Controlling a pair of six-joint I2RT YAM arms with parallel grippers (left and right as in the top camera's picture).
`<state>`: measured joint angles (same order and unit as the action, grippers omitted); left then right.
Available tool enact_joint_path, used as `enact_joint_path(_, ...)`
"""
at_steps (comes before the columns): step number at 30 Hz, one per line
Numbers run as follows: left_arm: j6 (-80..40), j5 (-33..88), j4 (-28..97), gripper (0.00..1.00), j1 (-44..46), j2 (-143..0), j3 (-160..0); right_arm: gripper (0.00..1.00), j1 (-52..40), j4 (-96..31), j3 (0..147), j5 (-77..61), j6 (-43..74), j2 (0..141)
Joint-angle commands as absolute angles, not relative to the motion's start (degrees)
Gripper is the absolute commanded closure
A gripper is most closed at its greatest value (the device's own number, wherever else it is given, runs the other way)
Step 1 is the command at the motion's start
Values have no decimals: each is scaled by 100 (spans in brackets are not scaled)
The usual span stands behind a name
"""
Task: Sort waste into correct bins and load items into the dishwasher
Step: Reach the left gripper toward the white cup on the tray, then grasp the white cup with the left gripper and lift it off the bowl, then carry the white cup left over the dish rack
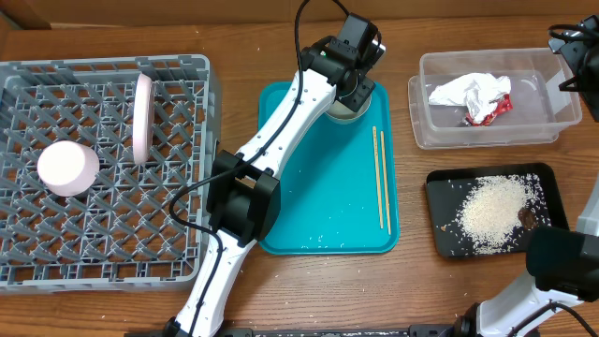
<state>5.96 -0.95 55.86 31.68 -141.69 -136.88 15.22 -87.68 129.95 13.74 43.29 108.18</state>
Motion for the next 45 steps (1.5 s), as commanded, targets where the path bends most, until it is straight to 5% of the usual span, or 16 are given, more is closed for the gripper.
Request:
enact_joint_path(1,648,27,5470,43,3151,-14223,-13614,0,1518,-8748,13078,1428,4346,10731)
enact_joint_path(9,644,301,5347,43,3153,-14223,-13260,0,1518,-8748,13078,1428,4346,10731)
enact_joint_path(14,611,237,5264,54,3140,-14199,-13266,0,1518,-8748,13078,1428,4346,10731)
enact_joint_path(20,314,233,5264,96,3135,-14075,-13329,0,1518,-8748,13078,1428,4346,10731)
enact_joint_path(28,-19,-196,5374,96,3089,-13526,-13340,0,1518,-8748,13078,1428,4346,10731)
enact_joint_path(36,-1155,-187,5500,96,2724,-11144,-13340,0,1518,-8748,13078,1428,4346,10731)
enact_joint_path(45,-2141,1,6193,96,902,-9537,-13340,0,1518,-8748,13078,1428,4346,10731)
